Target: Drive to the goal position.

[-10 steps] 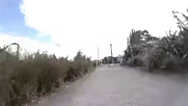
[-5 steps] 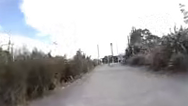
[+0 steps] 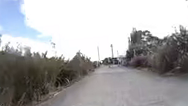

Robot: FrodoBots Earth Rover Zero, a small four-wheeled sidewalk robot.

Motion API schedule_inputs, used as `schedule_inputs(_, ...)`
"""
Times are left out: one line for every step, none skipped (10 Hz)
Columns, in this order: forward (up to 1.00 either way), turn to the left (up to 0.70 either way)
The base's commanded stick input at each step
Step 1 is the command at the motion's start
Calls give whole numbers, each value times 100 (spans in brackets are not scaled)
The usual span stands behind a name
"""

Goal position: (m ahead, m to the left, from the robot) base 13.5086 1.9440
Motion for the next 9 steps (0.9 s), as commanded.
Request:
schedule_inputs(85, 0)
schedule_inputs(85, 0)
schedule_inputs(85, 0)
schedule_inputs(85, 0)
schedule_inputs(85, 0)
schedule_inputs(85, 0)
schedule_inputs(85, 0)
schedule_inputs(85, 0)
schedule_inputs(85, 0)
